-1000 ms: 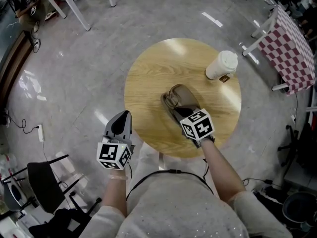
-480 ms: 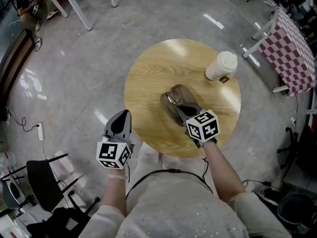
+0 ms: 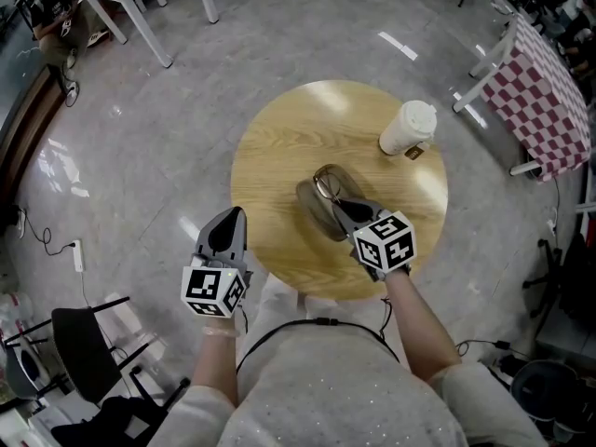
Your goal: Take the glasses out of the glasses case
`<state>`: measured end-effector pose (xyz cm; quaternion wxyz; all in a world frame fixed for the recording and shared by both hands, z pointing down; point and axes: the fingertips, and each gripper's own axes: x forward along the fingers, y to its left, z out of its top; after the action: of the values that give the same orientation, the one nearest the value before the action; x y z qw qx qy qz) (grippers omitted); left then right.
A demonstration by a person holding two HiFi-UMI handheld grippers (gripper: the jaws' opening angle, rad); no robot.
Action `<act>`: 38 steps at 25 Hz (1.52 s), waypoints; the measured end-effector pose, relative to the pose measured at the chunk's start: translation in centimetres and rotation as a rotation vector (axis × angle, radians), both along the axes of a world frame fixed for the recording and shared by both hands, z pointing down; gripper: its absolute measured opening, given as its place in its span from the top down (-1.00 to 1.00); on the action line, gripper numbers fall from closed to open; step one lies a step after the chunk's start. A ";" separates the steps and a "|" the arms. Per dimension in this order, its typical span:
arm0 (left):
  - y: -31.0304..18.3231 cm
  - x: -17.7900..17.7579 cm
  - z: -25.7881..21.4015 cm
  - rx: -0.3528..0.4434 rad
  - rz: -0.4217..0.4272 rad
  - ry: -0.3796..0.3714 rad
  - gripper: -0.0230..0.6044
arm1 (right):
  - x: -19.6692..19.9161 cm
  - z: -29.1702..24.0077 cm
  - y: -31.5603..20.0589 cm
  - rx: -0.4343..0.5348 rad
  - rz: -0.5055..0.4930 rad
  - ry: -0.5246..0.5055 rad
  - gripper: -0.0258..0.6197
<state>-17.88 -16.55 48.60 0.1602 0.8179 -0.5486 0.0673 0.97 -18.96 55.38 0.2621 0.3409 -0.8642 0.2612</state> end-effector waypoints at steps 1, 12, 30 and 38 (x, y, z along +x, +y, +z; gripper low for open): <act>-0.1 0.0 -0.1 0.003 0.000 -0.001 0.91 | 0.1 -0.2 -0.1 0.005 0.004 -0.005 0.86; -0.9 -0.1 -1.5 0.036 -0.006 -0.010 0.91 | 0.6 -2.8 -0.7 0.083 0.011 -0.043 0.86; -1.2 0.0 -3.3 0.082 -0.004 -0.017 0.91 | 1.6 -6.0 -0.9 0.188 0.044 -0.089 0.86; -1.1 -0.2 -4.4 0.108 -0.013 -0.021 0.91 | 2.0 -7.5 -0.7 0.240 0.055 -0.111 0.86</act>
<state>-18.12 -17.65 44.20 0.1105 0.8211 -0.5582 0.0453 3.00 -19.71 47.86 0.1641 0.3784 -0.8928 0.1812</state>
